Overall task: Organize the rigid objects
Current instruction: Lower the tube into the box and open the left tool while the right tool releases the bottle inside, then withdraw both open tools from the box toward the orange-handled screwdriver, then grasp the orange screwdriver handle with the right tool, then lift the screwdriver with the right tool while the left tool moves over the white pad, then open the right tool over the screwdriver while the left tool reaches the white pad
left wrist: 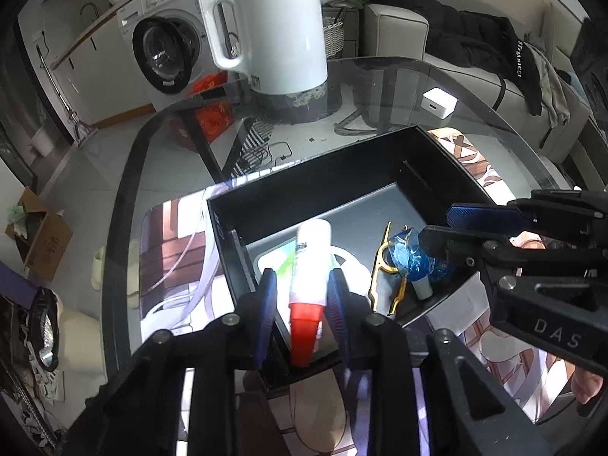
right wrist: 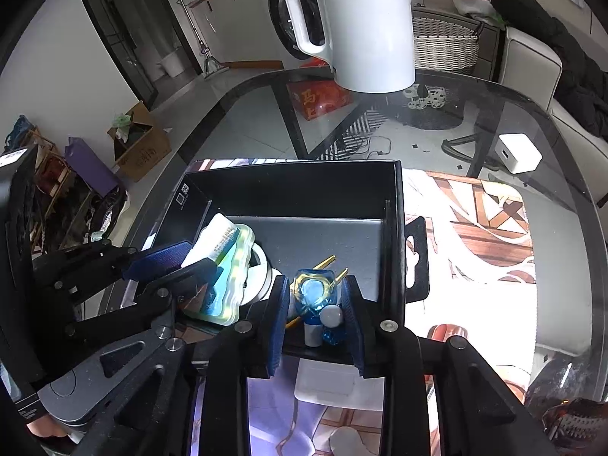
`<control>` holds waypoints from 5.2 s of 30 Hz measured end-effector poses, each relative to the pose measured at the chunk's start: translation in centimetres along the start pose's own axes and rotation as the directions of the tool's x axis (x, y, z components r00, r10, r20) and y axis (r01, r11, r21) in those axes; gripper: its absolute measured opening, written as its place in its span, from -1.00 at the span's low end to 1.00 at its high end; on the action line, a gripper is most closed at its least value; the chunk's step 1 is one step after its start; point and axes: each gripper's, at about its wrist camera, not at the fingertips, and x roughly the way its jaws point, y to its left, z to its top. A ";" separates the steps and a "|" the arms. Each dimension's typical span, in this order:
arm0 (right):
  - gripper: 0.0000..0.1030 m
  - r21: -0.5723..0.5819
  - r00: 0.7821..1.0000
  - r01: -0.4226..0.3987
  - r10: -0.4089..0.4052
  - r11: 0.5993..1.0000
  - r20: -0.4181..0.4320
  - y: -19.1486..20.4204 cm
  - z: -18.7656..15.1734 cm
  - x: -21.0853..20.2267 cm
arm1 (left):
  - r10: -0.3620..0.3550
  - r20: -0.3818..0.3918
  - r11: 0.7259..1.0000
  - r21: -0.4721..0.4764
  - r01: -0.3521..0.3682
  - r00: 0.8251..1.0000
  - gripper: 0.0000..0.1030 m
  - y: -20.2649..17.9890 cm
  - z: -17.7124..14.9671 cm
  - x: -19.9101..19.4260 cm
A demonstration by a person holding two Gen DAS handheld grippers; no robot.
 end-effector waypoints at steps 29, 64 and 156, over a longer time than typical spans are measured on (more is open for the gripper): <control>-0.40 -0.038 0.998 0.045 -0.043 0.998 0.049 -5.2 -4.9 -7.0 | -0.118 0.028 0.974 0.198 0.110 0.993 -0.12 -5.8 -3.0 -6.6; -0.47 0.033 0.988 0.083 -0.078 0.996 -0.135 -9.2 -6.6 -1.2 | -0.124 -0.137 0.933 0.322 0.162 0.983 -0.09 -11.9 -2.7 1.9; -0.50 -0.191 0.990 -0.012 -0.015 0.982 -0.140 -1.9 -9.2 -2.8 | -0.060 -0.224 0.992 0.094 0.083 0.973 0.43 -5.5 -6.2 0.5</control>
